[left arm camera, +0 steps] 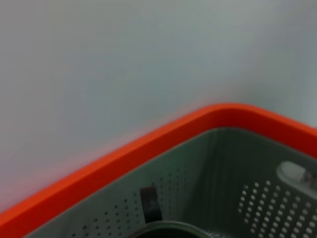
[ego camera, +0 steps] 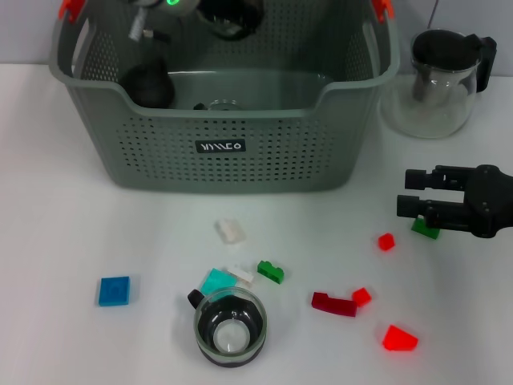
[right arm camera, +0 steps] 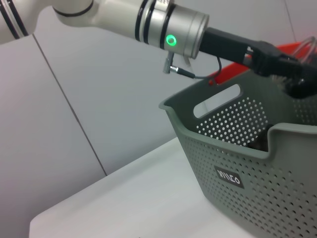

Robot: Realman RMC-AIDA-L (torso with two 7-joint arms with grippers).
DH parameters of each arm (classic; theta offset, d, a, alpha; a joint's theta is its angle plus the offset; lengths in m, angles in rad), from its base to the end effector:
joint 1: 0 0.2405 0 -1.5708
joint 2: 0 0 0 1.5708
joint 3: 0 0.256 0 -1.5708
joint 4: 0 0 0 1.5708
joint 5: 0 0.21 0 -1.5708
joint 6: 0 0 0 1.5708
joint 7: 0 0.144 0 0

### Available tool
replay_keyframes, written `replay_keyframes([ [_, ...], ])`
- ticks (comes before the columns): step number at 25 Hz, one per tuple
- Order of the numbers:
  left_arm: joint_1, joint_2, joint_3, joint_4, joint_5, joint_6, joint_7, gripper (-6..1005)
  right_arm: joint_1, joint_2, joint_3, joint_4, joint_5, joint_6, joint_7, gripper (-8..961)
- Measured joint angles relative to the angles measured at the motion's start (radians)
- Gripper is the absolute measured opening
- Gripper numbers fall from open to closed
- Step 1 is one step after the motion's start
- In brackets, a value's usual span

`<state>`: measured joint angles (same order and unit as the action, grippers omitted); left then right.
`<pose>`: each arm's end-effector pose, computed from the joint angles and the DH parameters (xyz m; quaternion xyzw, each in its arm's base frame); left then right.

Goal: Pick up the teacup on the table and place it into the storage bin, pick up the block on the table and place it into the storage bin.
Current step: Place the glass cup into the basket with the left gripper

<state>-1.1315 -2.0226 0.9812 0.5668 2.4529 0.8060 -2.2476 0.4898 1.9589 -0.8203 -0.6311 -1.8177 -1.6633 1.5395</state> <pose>-0.1070 0.5067 -0.0042 -0.9035 -0.2692 -0.0431 0.3307 0.2669 0.3225 0.0370 -0.9220 0.2627 0.2726 0.0812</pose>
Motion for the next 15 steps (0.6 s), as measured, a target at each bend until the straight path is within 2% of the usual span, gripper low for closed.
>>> replay_keyframes([
  [6,-0.002,-0.038,0.049,-0.026,0.034,-0.078,0.005,50,-0.001,0.000,-0.003,0.009,0.000,0.013,-0.003,662],
  [10,0.004,-0.050,0.091,-0.031,0.036,-0.108,0.005,50,0.001,0.001,0.000,0.009,-0.015,0.018,-0.004,661],
  [15,0.006,-0.063,0.094,-0.035,0.062,-0.123,0.007,56,0.009,0.007,0.004,0.011,-0.035,0.028,-0.004,662],
])
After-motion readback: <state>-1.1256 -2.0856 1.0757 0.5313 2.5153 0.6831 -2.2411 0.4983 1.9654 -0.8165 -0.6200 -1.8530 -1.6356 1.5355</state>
